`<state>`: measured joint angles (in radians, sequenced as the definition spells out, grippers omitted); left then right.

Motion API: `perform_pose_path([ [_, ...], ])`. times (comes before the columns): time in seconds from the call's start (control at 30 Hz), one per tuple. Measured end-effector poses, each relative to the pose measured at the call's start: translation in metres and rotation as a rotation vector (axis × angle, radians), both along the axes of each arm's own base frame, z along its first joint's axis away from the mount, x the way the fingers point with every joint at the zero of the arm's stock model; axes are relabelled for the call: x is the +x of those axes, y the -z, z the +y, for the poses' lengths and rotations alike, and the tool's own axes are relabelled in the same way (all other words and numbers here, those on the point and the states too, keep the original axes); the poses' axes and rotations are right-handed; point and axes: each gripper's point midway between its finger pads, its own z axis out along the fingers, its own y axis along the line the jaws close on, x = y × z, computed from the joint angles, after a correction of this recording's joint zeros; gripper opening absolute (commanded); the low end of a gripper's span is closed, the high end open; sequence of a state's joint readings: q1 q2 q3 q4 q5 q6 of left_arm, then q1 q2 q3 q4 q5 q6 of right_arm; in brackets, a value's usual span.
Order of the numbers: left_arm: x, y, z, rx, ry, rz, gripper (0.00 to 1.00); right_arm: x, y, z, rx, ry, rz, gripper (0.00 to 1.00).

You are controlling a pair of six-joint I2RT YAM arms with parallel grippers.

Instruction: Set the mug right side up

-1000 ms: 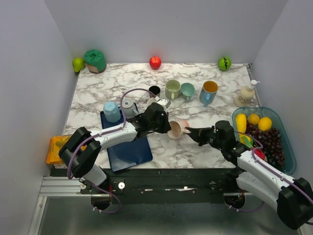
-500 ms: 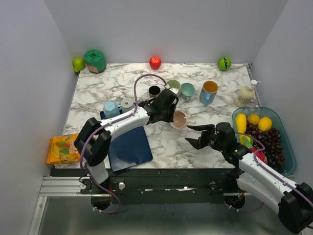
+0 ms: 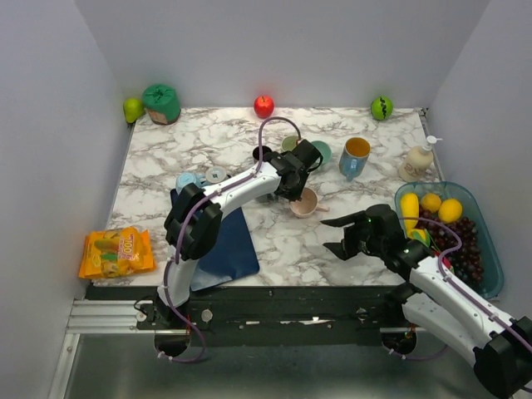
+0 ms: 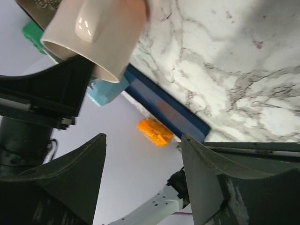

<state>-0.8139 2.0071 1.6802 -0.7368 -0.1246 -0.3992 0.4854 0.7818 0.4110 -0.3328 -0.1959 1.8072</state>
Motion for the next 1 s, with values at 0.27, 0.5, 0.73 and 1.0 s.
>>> perform_pose_path([
  [0.27, 0.011, -0.001, -0.003, 0.057, 0.003, 0.023, 0.30, -0.002, 0.006, -0.011, -0.129, -0.035, -0.031, 0.80],
  [0.5, 0.024, -0.014, -0.003, 0.060, -0.017, 0.011, 0.49, 0.003, -0.001, -0.013, -0.180, -0.060, -0.066, 0.81],
  [0.73, 0.030, -0.023, -0.001, 0.047, -0.030, -0.009, 0.60, 0.002, 0.002, -0.017, -0.217, -0.072, -0.076, 0.83],
  [1.0, 0.017, -0.104, 0.025, -0.066, -0.061, -0.165, 0.75, 0.008, -0.012, -0.020, -0.286, -0.108, -0.141, 0.87],
])
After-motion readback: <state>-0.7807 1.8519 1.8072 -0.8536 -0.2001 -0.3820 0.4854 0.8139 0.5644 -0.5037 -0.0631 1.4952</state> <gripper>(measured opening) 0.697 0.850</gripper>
